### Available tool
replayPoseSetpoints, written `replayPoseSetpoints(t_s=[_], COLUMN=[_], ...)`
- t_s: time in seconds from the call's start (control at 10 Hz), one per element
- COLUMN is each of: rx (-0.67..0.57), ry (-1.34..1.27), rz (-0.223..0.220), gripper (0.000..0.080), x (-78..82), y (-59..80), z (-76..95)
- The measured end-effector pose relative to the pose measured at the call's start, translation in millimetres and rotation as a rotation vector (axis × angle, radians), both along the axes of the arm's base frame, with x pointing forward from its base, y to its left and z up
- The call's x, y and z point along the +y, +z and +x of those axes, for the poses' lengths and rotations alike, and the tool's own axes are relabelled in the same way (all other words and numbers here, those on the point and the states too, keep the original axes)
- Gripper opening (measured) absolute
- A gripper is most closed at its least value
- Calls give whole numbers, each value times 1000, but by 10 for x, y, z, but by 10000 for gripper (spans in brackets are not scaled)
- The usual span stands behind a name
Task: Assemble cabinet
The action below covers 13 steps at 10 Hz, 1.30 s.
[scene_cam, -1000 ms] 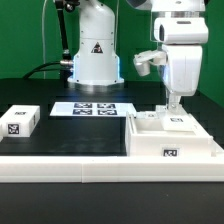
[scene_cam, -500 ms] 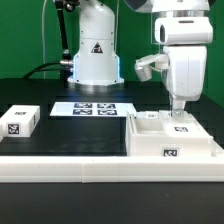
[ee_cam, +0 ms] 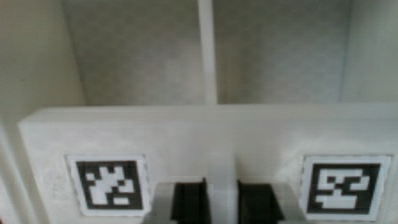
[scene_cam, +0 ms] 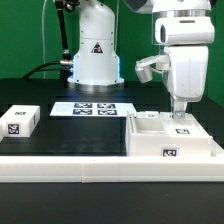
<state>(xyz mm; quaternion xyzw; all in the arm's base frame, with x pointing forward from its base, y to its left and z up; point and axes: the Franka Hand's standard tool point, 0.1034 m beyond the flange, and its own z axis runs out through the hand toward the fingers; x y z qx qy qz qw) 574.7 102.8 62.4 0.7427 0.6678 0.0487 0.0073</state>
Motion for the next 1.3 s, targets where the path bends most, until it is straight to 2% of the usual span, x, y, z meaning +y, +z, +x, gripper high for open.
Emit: replayPoseSetpoints(t_s=[0.4, 0.6, 0.7, 0.8, 0.9, 1.0, 1.1, 1.3], rx=[11, 12, 12, 12, 12, 12, 12, 12], ry=[21, 20, 20, 20, 20, 20, 20, 16], rz=[-4, -4, -4, -4, -4, -4, -4, -4], gripper=[71, 315, 315, 497, 634, 634, 762, 788], x=[0, -3, -5, -6, -7, -7, -8, -4], y=[-2, -5, -6, -6, -6, -7, -7, 5], z=[10, 9, 9, 8, 8, 8, 8, 0])
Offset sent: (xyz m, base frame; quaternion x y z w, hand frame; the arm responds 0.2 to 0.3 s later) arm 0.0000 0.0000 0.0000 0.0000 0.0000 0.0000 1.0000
